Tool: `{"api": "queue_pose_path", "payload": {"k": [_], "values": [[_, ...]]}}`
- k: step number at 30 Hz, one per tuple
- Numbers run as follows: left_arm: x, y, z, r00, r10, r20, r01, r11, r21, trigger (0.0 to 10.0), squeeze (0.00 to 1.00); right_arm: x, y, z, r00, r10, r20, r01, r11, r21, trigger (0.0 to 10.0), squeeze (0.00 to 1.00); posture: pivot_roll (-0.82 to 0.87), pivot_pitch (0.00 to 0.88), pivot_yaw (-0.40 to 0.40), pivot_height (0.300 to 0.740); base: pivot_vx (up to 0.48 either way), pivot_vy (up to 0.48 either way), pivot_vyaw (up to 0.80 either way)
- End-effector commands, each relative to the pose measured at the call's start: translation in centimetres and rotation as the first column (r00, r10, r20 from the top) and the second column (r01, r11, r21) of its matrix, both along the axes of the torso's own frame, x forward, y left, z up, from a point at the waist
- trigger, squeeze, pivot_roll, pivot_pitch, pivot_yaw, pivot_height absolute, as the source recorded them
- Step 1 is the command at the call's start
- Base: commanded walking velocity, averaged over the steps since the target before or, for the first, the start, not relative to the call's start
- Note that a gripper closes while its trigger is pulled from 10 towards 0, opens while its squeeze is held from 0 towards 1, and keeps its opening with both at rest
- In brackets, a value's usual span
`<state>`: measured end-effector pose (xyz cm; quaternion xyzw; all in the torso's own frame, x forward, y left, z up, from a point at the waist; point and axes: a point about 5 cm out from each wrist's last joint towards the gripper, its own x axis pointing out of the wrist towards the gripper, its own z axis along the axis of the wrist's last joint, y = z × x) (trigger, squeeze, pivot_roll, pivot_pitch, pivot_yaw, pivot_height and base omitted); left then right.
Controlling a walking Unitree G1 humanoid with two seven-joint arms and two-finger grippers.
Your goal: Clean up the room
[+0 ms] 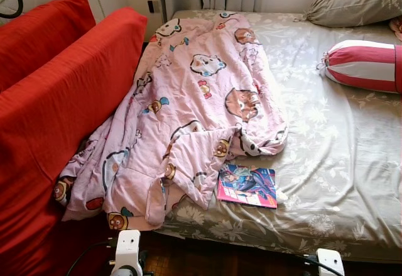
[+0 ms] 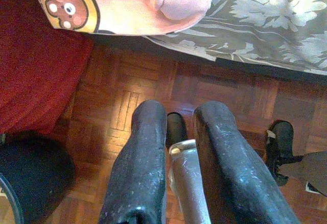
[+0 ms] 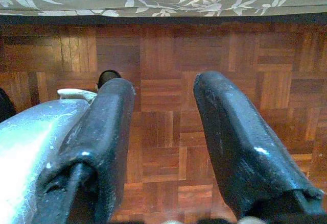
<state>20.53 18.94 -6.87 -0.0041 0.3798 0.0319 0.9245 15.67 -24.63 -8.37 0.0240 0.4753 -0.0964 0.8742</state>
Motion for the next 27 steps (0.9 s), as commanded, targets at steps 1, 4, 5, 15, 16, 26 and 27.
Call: {"api": "queue_pose_path", "payload": {"k": [1, 4, 5, 15, 16, 26, 27], "values": [[-4.08, 4.70, -1.44, 0.973, 0.093, -0.210, -0.100, 0.995, -0.022, 10.0, 0.00, -2.07, 0.91, -0.78, 0.999, 0.041, 0.018, -0.043, 0.994, 0.105, 10.0, 0.00, 0.01, 0.000, -0.007, 0.740, 0.000, 0.000, 0.00], [-4.08, 4.70, -1.44, 0.973, 0.093, -0.210, -0.100, 0.995, -0.022, 10.0, 0.00, -2.07, 0.91, -0.78, 0.999, 0.041, 0.018, -0.043, 0.994, 0.105, 10.0, 0.00, 0.01, 0.000, -0.007, 0.740, 0.000, 0.000, 0.00], [-4.08, 4.70, -1.44, 0.973, 0.093, -0.210, -0.100, 0.995, -0.022, 10.0, 0.00, -2.07, 0.91, -0.78, 0.999, 0.041, 0.018, -0.043, 0.994, 0.105, 10.0, 0.00, 0.01, 0.000, -0.007, 0.740, 0.000, 0.000, 0.00], [-3.91, 4.95, -1.25, 0.978, 0.097, -0.184, -0.101, 0.995, -0.015, 10.0, 0.00, -2.02, 1.11, -0.78, 0.999, -0.003, 0.044, -0.003, 0.991, 0.132, 10.0, 0.00, 0.01, 0.000, 0.000, 0.740, 0.000, 0.000, 0.00], [-3.88, 4.94, -1.24, 0.979, 0.097, -0.182, -0.101, 0.995, -0.016, 10.0, 0.00, -2.02, 1.11, -0.78, 0.999, -0.003, 0.044, -0.003, 0.991, 0.132, 10.0, 0.00, 0.01, 0.000, 0.000, 0.740, 0.000, 0.000, 0.00], [-3.32, 4.90, -0.88, 0.989, 0.073, -0.131, -0.078, 0.996, -0.040, 10.0, 0.00, -1.81, 0.98, -0.59, 0.996, -0.032, 0.083, 0.021, 0.991, 0.136, 10.0, 0.00, 0.01, 0.000, -0.005, 0.740, 0.000, 0.000, 0.00], [-3.29, 4.91, -0.85, 0.989, 0.072, -0.126, -0.077, 0.996, -0.037, 10.0, 0.00, -1.79, 0.96, -0.56, 0.995, -0.036, 0.088, 0.024, 0.991, 0.134, 10.0, 0.00, 0.01, 0.000, -0.005, 0.740, 0.000, 0.000, 0.00]]}}
